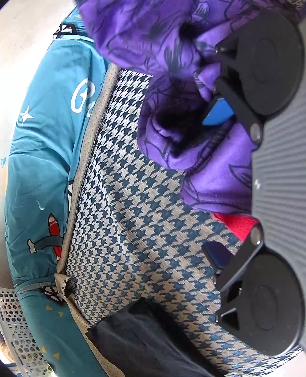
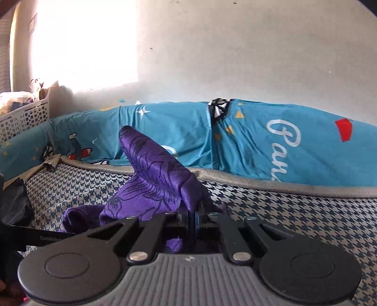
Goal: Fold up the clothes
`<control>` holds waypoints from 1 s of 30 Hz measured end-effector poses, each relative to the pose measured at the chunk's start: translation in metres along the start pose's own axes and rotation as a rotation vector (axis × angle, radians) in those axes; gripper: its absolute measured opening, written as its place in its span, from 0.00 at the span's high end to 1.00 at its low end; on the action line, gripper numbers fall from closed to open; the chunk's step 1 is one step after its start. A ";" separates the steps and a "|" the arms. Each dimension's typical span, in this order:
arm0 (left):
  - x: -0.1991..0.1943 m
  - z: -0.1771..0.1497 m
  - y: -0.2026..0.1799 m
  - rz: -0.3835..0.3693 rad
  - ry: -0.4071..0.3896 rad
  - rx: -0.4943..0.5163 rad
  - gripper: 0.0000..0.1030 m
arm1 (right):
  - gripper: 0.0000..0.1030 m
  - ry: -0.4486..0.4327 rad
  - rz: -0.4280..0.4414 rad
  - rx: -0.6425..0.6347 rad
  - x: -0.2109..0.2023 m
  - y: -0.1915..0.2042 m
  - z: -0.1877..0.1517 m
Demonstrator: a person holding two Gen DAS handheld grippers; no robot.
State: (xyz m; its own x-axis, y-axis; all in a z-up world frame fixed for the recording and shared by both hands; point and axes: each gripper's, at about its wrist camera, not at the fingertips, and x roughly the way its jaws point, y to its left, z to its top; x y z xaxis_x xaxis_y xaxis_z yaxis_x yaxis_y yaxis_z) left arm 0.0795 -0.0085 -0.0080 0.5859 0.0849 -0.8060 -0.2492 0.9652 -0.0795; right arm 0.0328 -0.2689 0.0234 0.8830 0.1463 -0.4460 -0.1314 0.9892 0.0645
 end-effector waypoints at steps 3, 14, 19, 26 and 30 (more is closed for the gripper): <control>-0.002 -0.001 -0.001 -0.006 0.000 0.007 0.00 | 0.95 0.017 -0.050 0.060 -0.015 -0.020 -0.005; -0.011 -0.010 0.003 -0.021 0.003 0.050 0.00 | 0.94 0.272 -0.321 0.390 -0.052 -0.101 -0.044; -0.015 -0.010 0.006 -0.019 -0.005 0.042 0.00 | 0.77 0.249 -0.394 0.437 -0.083 -0.114 -0.054; -0.018 -0.017 -0.003 -0.019 -0.020 0.083 0.00 | 0.64 0.096 -0.242 0.421 -0.095 -0.100 -0.038; -0.017 -0.018 -0.006 -0.017 -0.020 0.096 0.00 | 0.45 0.050 -0.101 0.395 -0.084 -0.082 -0.030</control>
State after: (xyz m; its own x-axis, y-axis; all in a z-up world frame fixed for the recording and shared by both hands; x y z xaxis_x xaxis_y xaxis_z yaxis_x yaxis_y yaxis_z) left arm 0.0574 -0.0197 -0.0045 0.6046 0.0727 -0.7932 -0.1650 0.9857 -0.0354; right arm -0.0443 -0.3620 0.0288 0.8583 0.0574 -0.5100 0.1471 0.9246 0.3515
